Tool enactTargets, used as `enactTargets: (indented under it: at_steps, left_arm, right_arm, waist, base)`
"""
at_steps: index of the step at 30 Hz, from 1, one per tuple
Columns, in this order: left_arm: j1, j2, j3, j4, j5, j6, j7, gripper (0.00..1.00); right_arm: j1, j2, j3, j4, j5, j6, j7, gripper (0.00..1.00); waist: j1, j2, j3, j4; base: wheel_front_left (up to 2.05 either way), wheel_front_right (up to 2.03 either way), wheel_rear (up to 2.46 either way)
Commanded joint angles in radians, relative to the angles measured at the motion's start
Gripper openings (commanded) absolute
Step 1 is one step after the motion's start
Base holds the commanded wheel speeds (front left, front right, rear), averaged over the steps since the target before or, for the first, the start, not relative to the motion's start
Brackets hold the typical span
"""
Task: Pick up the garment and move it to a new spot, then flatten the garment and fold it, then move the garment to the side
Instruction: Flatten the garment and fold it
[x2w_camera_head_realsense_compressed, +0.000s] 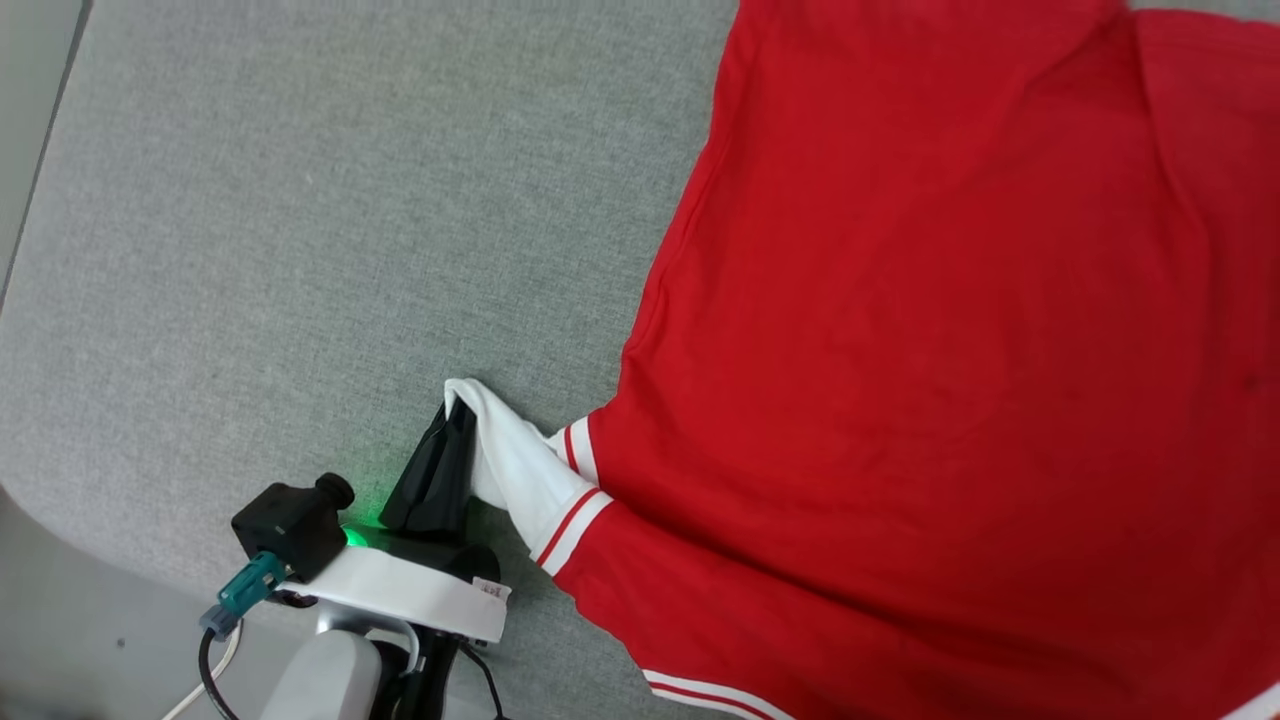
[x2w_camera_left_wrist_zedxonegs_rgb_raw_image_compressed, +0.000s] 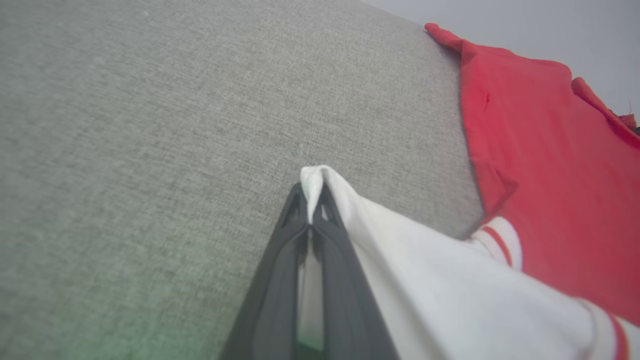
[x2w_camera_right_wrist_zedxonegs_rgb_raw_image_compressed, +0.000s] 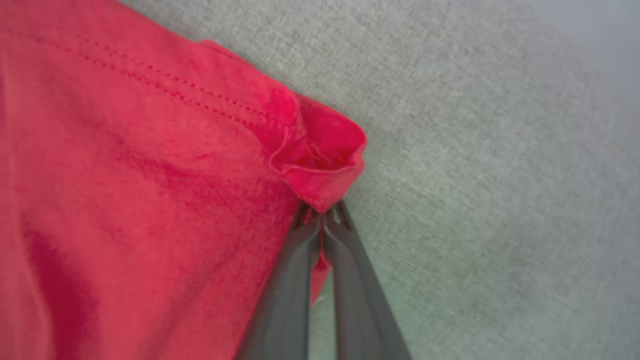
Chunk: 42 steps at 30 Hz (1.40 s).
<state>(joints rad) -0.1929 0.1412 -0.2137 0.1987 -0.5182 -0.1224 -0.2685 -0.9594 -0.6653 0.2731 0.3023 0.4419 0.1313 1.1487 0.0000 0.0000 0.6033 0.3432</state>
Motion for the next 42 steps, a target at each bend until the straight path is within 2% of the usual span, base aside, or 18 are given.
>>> enactTargets:
  at_steps: [1,7,13,21,29,35,42]
  left_arm:
    - [0.016,0.000,0.008,0.017,0.006,0.001,0.007,0.00]
    - [0.063,0.013,0.035,0.029,0.023,-0.003,0.006,0.00]
    - [0.119,0.024,0.055,0.034,0.032,0.004,0.005,0.00]
    - [0.203,0.052,0.069,0.034,0.038,0.032,0.015,0.00]
    - [0.279,0.069,0.083,0.017,0.025,0.059,0.026,0.00]
    - [0.313,0.078,0.087,0.003,0.023,0.074,0.033,0.00]
    - [0.328,0.088,0.086,-0.007,0.020,0.080,0.037,0.00]
  right_arm:
    - [0.045,0.014,0.012,0.032,0.001,-0.001,-0.013,0.00]
    - [0.055,0.008,0.050,0.030,0.046,-0.001,-0.138,0.00]
    - [0.168,-0.038,0.072,0.014,0.126,-0.001,-0.229,0.00]
    - [0.411,-0.099,0.068,-0.081,0.233,-0.001,-0.328,0.00]
    - [0.718,-0.140,-0.001,-0.168,0.294,-0.001,-0.391,0.00]
    - [0.949,-0.120,-0.090,-0.196,0.319,-0.001,-0.411,0.00]
    - [1.164,-0.047,-0.163,-0.213,0.309,-0.001,-0.411,0.00]
  waist:
    - [0.0000,0.0000,-0.031,-0.017]
    - [0.0000,0.0000,-0.137,-0.063]
    - [0.0000,0.0000,-0.246,-0.116]
    - [0.0000,0.0000,-0.369,-0.186]
    - [0.0000,0.0000,-0.461,-0.249]
    - [0.0000,0.0000,-0.490,-0.279]
    - [0.0000,0.0000,-0.497,-0.293]
  base:
    - [0.00,0.00,0.00]
    - [0.00,0.00,0.00]
    - [0.00,0.00,0.00]
    - [0.00,0.00,0.00]
    - [0.00,0.00,0.00]
    - [0.00,0.00,0.00]
    - [0.00,0.00,0.00]
